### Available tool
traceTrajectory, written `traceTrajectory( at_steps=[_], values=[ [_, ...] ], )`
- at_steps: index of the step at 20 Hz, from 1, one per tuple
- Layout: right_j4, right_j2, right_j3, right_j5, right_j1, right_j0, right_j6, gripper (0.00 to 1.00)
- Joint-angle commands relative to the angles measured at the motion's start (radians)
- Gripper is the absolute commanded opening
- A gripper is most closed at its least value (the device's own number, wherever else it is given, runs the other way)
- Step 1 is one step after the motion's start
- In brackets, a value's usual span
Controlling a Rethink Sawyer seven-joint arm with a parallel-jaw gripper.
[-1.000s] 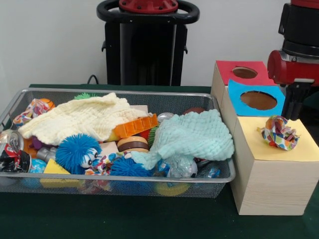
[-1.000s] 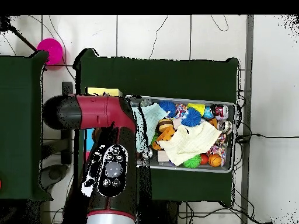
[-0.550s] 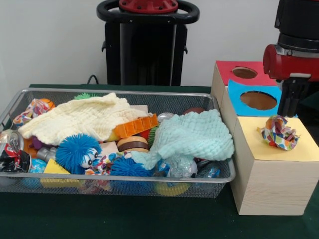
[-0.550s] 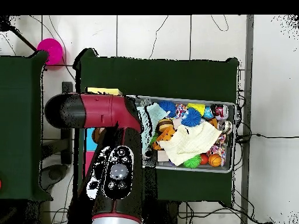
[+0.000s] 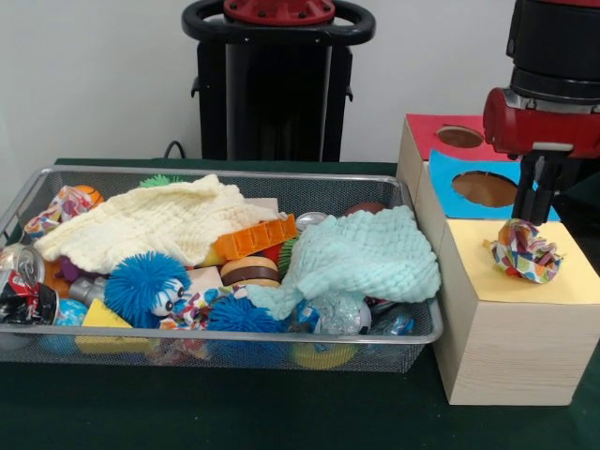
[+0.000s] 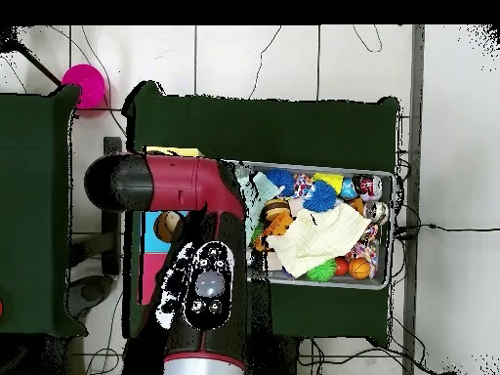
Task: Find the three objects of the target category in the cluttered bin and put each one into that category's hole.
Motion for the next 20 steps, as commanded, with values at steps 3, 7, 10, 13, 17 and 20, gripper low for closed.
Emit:
traceTrajectory(
  at_steps=[3,7,10,13,17,20],
  values=[
    [0.03,0.097,0.022,0.011,0.05,-0.027,0.153,0.0],
    [0.027,0.088,0.013,0.007,0.06,-0.019,0.161,0.0],
    [0.021,0.076,-0.012,0.037,0.077,-0.012,0.167,0.0],
    [0.012,0.059,-0.03,0.053,0.091,-0.001,0.175,0.0],
    [0.011,0.049,-0.028,0.037,0.102,0.007,0.186,0.0],
    [0.012,0.052,-0.017,0.012,0.103,0.005,0.184,0.0]
  ],
)
